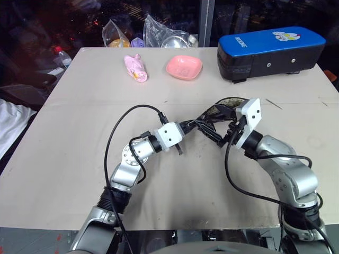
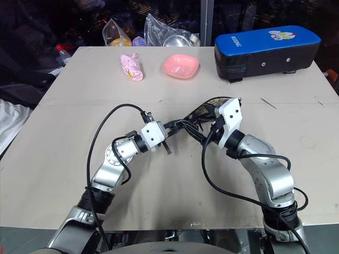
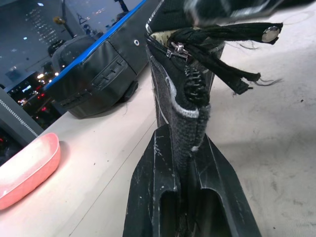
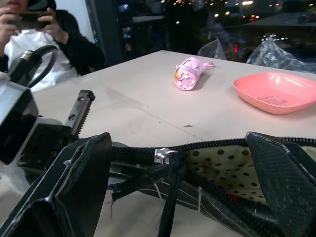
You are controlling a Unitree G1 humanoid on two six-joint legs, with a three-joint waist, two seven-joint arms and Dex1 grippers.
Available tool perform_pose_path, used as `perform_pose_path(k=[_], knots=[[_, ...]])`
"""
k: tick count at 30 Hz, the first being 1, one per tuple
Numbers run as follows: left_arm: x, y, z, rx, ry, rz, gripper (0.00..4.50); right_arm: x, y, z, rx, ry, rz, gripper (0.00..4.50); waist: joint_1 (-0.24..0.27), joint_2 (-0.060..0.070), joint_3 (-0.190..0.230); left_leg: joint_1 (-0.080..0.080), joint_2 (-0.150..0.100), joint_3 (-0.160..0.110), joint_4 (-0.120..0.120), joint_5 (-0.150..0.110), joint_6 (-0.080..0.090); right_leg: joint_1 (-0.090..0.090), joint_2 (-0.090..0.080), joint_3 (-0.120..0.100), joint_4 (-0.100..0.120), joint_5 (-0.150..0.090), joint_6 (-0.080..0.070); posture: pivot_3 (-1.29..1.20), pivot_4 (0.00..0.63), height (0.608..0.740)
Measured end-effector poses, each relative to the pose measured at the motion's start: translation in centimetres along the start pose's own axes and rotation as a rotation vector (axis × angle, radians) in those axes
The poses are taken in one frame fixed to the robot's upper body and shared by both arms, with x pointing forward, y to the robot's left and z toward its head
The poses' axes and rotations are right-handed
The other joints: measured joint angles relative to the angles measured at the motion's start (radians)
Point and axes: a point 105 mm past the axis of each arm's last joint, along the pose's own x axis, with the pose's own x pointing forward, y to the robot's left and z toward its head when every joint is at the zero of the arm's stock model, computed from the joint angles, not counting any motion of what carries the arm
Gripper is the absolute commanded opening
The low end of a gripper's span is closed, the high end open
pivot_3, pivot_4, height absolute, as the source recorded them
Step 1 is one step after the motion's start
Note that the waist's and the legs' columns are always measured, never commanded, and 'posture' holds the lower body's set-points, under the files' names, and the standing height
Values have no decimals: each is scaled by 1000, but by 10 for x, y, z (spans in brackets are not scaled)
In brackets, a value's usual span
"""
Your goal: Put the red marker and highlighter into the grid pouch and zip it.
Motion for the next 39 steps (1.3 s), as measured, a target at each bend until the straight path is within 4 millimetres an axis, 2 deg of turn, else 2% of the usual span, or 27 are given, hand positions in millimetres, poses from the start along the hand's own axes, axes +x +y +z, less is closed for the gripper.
perform_pose_path(k=[6,9,12,13,14,28,39], knots=[[0,0,0,-3,-1,2,0,0,-3,-5,22,-12,-28,4400,0,0,0,0,0,0,0,0,0,0,0,0,0,0,0,0,150,740],[0,-1,0,-4,-1,3,0,0,-3,-7,25,-10,-28,3553,0,0,0,0,0,0,0,0,0,0,0,0,0,0,0,0,150,740],[0,-1,0,-4,-1,3,0,0,-1,-9,33,-4,-23,2196,0,0,0,0,0,0,0,0,0,0,0,0,0,0,0,0,150,740],[0,-1,0,-4,-1,3,0,-1,-1,-11,38,0,-23,1577,0,0,0,0,0,0,0,0,0,0,0,0,0,0,0,0,150,740],[0,-1,0,-4,-1,3,0,-1,0,-11,41,2,-23,1282,0,0,0,0,0,0,0,0,0,0,0,0,0,0,0,0,150,740],[0,-1,0,-4,-1,2,0,-3,2,-15,58,9,-13,1282,0,0,0,0,0,0,0,0,0,0,0,0,0,0,0,0,150,740],[0,-1,0,-4,-2,-1,0,-11,3,-14,82,-9,-8,1282,0,0,0,0,0,0,0,0,0,0,0,0,0,0,0,0,150,740]])
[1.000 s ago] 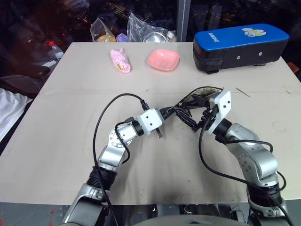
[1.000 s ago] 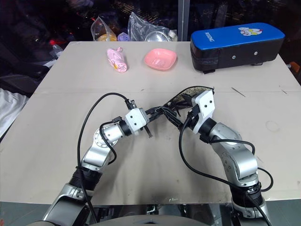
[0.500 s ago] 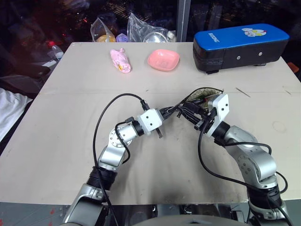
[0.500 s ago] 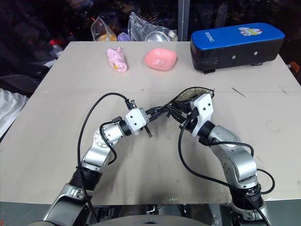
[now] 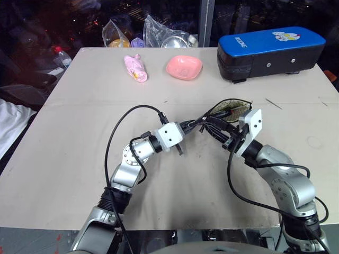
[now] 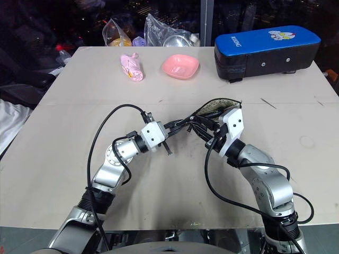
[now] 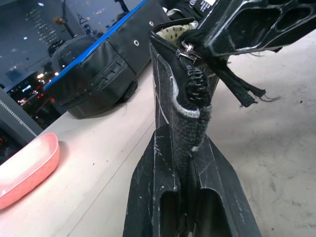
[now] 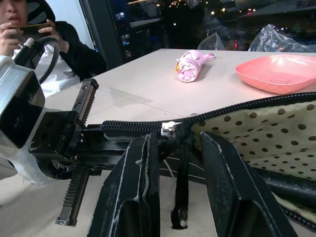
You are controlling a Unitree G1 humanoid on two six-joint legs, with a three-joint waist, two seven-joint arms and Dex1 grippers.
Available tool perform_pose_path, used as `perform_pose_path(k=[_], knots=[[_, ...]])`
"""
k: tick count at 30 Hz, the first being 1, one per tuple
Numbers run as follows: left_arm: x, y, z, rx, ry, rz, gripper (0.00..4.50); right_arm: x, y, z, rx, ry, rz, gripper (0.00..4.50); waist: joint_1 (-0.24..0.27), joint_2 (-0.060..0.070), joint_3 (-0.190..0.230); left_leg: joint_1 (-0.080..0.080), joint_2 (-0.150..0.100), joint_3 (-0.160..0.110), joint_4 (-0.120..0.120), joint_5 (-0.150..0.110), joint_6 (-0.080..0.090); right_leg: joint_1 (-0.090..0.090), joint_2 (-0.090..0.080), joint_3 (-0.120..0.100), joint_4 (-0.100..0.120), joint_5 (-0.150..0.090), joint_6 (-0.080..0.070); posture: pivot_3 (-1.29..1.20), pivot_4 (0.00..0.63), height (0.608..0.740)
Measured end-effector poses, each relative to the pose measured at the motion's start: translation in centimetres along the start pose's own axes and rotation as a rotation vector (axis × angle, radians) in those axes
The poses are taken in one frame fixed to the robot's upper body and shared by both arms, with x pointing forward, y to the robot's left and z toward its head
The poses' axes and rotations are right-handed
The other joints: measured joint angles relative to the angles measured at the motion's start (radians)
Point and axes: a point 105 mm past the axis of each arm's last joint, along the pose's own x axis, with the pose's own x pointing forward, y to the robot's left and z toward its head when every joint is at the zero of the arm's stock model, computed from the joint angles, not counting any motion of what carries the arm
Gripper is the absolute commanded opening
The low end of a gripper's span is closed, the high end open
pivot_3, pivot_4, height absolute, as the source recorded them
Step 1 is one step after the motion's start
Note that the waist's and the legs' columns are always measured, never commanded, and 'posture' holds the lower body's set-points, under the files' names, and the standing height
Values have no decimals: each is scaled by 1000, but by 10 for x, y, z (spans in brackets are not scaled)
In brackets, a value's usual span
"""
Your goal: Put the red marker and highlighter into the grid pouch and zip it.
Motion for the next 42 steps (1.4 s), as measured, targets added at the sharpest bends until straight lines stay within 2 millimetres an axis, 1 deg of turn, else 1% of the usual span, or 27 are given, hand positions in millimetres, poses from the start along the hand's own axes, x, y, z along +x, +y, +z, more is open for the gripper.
perform_pose_path(k=[11,14,15,16,25,31,38,40,42], knots=[[0,0,0,0,0,-2,0,1,0,1,10,-12,-10,1282,0,0,0,0,0,0,0,0,0,0,0,0,0,0,0,0,150,740],[0,0,0,0,0,-2,0,1,-1,1,11,-12,-16,498,0,0,0,0,0,0,0,0,0,0,0,0,0,0,0,0,150,740],[0,0,0,0,0,-2,0,1,-1,1,10,-12,-16,43,0,0,0,0,0,0,0,0,0,0,0,0,0,0,0,0,150,740],[0,0,0,0,0,-2,0,1,-1,1,9,-12,-17,12,0,0,0,0,0,0,0,0,0,0,0,0,0,0,0,0,150,740],[0,0,0,0,0,-2,0,2,-1,1,-1,-7,-21,12,0,0,0,0,0,0,0,0,0,0,0,0,0,0,0,0,150,740],[1,-1,1,-4,-6,0,0,4,-7,11,-41,-41,-56,12,0,0,0,0,0,0,0,0,0,0,0,0,0,0,0,0,150,740],[3,0,3,-5,-18,4,0,0,-20,19,-138,-78,-147,12,0,0,0,0,0,0,0,0,0,0,0,0,0,0,0,0,150,740],[4,0,3,-4,-19,4,0,-3,-29,20,-164,-89,-197,12,0,0,0,0,0,0,0,0,0,0,0,0,0,0,0,0,150,740],[4,0,3,-4,-19,4,0,-9,-43,22,-196,-99,-272,12,0,0,0,0,0,0,0,0,0,0,0,0,0,0,0,0,150,740]])
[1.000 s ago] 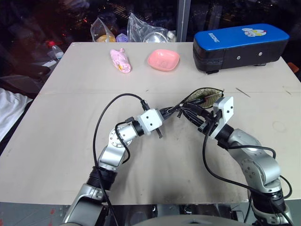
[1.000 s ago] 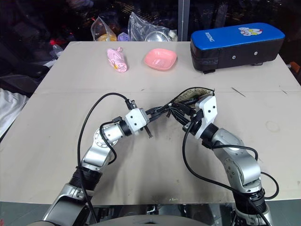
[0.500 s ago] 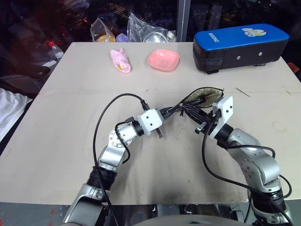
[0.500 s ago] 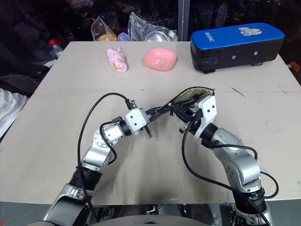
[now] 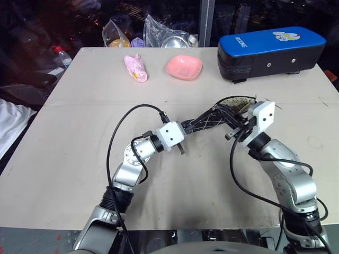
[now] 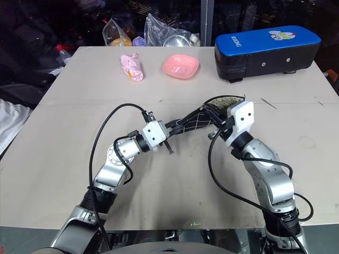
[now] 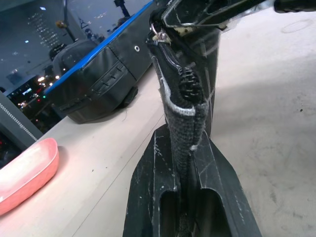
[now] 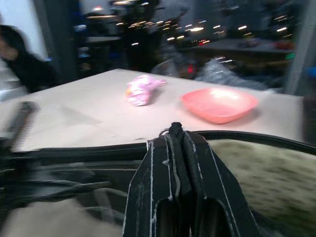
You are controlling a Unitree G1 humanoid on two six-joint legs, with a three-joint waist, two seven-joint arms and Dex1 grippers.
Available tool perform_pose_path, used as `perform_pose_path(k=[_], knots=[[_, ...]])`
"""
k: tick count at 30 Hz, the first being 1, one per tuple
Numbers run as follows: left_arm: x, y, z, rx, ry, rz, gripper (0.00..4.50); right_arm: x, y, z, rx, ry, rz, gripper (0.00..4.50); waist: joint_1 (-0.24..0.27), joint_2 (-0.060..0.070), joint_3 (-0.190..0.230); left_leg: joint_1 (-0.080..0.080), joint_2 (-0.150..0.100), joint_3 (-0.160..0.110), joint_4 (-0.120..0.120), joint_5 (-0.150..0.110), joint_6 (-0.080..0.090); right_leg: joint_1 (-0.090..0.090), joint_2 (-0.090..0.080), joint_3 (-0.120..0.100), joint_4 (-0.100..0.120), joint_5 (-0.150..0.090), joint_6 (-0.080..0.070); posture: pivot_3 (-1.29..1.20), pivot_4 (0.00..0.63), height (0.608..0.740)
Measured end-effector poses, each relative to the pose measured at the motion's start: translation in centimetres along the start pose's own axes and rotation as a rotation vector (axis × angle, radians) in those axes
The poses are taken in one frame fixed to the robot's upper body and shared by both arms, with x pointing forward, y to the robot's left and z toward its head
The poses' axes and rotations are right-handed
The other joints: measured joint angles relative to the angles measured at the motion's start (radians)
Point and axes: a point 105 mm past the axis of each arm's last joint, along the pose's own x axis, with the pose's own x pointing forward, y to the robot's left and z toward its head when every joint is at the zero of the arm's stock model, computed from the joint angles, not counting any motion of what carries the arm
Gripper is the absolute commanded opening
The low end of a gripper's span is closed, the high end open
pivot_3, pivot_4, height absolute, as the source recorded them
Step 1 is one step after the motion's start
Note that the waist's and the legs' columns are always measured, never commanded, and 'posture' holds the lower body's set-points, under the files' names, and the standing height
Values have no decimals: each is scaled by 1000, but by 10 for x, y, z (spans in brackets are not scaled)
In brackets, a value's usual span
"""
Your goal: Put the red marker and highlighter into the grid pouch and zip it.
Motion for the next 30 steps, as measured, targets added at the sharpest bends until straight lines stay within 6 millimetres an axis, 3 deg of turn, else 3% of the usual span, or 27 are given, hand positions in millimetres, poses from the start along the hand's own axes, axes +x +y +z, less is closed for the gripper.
perform_pose_path(k=[11,18,21,24,25,28,30], knots=[[0,0,-1,2,5,4,0,-11,-62,-5,-107,-3,-333,12,-1,0,0,1,0,1,0,0,0,0,0,1,0,0,0,0,150,740],[0,9,-8,52,49,27,0,-14,-71,-14,-106,35,-392,12,0,0,0,1,0,2,-1,0,0,0,0,2,0,0,0,0,150,740],[0,13,-11,80,64,37,0,-15,-71,-15,-104,43,-387,804,-1,0,0,1,0,2,-1,0,0,0,0,2,0,0,0,0,150,740],[0,22,-15,103,79,36,0,-21,-76,-18,-116,74,-377,2176,0,0,0,1,0,2,-1,0,0,0,0,2,0,0,0,0,150,740],[-1,25,-15,106,82,38,647,-22,-77,-20,-113,89,-365,2642,-1,0,0,2,0,2,-1,0,0,0,0,2,0,0,0,0,150,740],[-7,30,-19,101,94,14,1892,-33,-74,-32,-107,149,-308,4251,-2,0,0,2,0,3,-3,0,0,0,0,3,0,0,0,0,150,740],[-9,27,-19,87,85,-16,2815,-36,-73,-35,-102,167,-278,4500,-1,0,0,2,0,3,-3,0,0,0,0,3,0,0,0,0,150,740]])
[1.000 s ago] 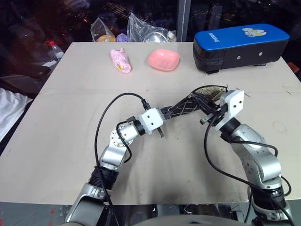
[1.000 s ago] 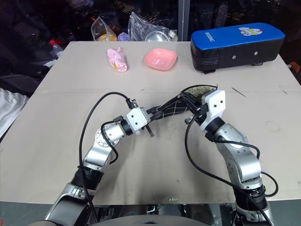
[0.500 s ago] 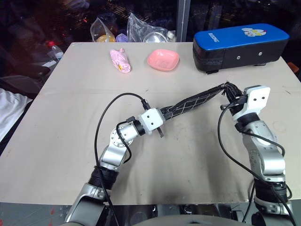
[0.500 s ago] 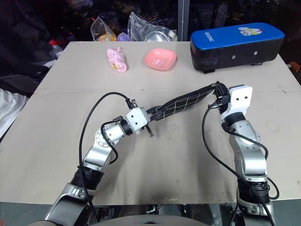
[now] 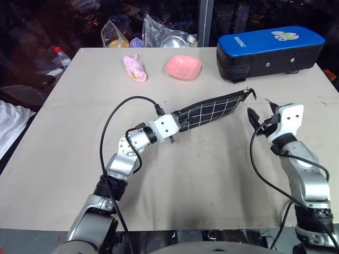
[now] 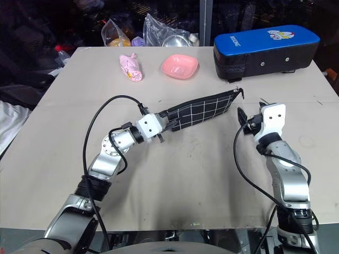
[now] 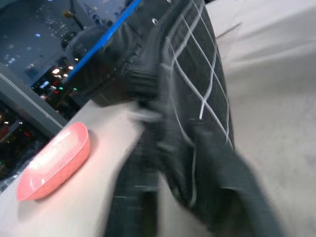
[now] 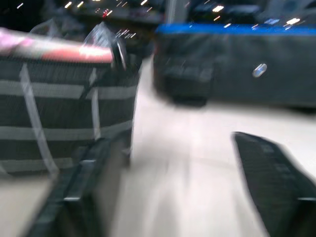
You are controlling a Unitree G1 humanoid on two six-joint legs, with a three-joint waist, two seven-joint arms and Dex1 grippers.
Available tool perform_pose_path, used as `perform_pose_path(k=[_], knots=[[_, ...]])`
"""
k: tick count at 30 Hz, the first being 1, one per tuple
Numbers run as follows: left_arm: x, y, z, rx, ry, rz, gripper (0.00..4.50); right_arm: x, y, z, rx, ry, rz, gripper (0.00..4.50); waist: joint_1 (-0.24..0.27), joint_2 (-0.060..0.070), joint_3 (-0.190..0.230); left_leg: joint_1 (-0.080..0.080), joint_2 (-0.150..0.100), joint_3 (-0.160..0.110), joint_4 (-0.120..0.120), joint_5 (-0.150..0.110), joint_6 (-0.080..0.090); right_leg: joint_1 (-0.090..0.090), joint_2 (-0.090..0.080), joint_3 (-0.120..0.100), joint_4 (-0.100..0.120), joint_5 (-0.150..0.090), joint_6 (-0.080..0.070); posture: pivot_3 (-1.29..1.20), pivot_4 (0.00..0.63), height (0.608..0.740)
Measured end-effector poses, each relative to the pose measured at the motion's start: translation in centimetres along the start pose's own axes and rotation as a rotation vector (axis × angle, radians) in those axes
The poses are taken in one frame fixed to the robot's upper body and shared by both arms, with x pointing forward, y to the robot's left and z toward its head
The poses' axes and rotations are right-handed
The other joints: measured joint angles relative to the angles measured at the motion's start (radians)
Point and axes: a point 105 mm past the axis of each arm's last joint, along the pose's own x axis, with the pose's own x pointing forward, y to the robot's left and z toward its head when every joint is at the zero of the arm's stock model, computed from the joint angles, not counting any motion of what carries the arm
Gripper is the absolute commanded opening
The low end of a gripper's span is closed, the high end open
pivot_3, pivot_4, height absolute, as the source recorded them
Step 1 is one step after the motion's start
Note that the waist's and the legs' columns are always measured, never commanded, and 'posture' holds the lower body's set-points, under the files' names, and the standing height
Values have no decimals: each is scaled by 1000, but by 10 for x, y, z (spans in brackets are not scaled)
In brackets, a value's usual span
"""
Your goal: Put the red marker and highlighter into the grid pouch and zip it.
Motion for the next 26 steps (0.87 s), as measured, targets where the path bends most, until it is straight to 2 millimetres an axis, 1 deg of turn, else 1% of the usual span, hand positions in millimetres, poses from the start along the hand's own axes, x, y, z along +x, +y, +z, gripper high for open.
perform_pose_path(k=[1,2,3,4,5,6,8,11,13,14,17,19,22,26], knots=[[-3,-4,1,-8,-11,-30,3194,-4,0,-3,-8,17,30,4500,0,0,0,0,0,0,0,0,0,0,0,0,0,0,0,0,150,740],[-7,-8,1,-17,-15,-55,3692,-7,0,-5,-12,30,52,4500,0,0,0,0,0,0,0,0,0,0,0,0,-1,0,0,0,150,740],[-16,-16,0,-43,-16,-98,4170,-16,-2,-13,-16,68,95,4500,0,0,0,0,0,1,-1,0,0,0,0,0,-1,0,0,0,150,740],[-23,-21,-3,-67,-12,-118,4439,-23,-5,-18,-16,97,118,4500,1,0,0,0,0,1,-1,0,0,0,-1,0,-1,0,1,0,150,740],[-28,-24,-6,-89,-4,-127,4439,-28,-6,-22,-15,118,141,4500,1,0,0,1,0,1,-1,0,0,0,-1,1,-1,0,1,0,150,740],[-36,-29,-10,-144,11,-133,4439,-38,-5,-27,-7,149,202,4500,0,0,0,1,0,0,-1,0,0,0,-1,1,0,0,1,0,150,740],[-45,-31,-12,-209,25,-127,4439,-48,-6,-32,11,174,256,4500,0,0,0,1,0,0,-1,0,0,0,0,1,0,0,1,0,150,740],[-62,-31,-18,-311,69,-113,4439,-61,-13,-39,19,201,319,4500,0,0,0,2,0,0,-1,0,0,1,0,1,0,0,1,0,150,740],[-81,-35,-26,-422,134,-102,4439,-73,-26,-46,6,236,357,4500,-1,0,0,2,0,0,-1,0,0,1,-1,1,0,-1,1,0,150,740],[-88,-37,-30,-464,164,-98,4439,-77,-31,-48,5,246,367,4500,0,0,0,2,0,0,-1,0,0,1,-1,1,0,-1,1,0,150,740],[-108,-43,-33,-601,236,-81,4439,-90,-48,-54,25,268,422,4500,0,-1,0,2,0,0,-1,0,1,1,-1,1,-1,-1,1,0,150,740],[-112,-47,-30,-652,248,-68,4439,-95,-55,-58,28,286,451,4500,0,-1,0,2,0,0,-1,-1,2,1,-3,1,-1,-1,1,0,150,740],[-113,-51,-26,-689,263,-45,4439,-92,-62,-61,36,272,483,4500,1,-1,1,3,0,-1,-1,-1,3,1,-3,1,0,0,1,0,150,740],[-110,-51,-22,-677,264,-22,4439,-90,-66,-59,46,273,527,4500,1,-1,0,3,0,-1,-1,0,1,2,-3,1,0,0,0,0,150,740]])
